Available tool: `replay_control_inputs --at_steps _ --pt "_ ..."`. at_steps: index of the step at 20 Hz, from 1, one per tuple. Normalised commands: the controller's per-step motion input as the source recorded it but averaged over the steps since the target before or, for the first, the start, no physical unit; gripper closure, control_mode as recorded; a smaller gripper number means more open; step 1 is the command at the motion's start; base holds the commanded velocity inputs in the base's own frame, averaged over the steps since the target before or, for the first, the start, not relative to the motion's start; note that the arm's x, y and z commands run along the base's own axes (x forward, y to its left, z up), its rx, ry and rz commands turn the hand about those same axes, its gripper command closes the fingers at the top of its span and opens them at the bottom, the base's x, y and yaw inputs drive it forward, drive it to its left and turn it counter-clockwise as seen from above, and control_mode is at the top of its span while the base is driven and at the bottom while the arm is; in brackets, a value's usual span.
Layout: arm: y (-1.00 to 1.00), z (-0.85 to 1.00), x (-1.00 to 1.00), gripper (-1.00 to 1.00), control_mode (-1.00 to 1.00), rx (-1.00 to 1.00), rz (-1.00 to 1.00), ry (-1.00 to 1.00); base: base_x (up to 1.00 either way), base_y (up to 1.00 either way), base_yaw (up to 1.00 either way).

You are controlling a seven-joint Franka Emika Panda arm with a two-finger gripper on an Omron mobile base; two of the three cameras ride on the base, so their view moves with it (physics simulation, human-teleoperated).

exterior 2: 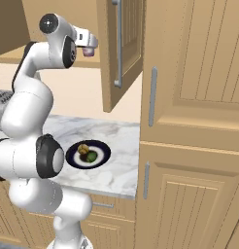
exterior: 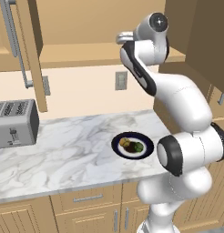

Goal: Pick the avocado and bread from the counter and place them on the plate. Then pick the jam from the cabinet and place it next to the plate. Lastly close the cabinet door.

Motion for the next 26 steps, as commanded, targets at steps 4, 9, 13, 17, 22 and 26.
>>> replay_control_inputs --at_steps 4,9,13,17,22,26 --pt "-0.13 -0.11 0.02 -1.0 -1.0 -0.14 0.01 0.08 0.0 0.0 0.0" --pt "-0.04 -0.01 0.02 -1.0 -1.0 -0.04 0.0 0.05 0.0 0.0 0.0" --pt "0.0 -0.14 0.1 -1.0 -1.0 0.0 0.0 0.0 0.0 0.0 0.0" --pt "0.0 -0.24 0.16 -1.0 -1.0 0.0 0.0 0.0 0.0 0.0 0.0" --pt "0.0 -0.1 0.25 -1.0 -1.0 0.0 0.0 -0.01 0.0 0.0 0.0" --pt "0.0 -0.08 0.43 -1.0 -1.0 0.0 0.0 0.0 0.0 0.0 0.0"
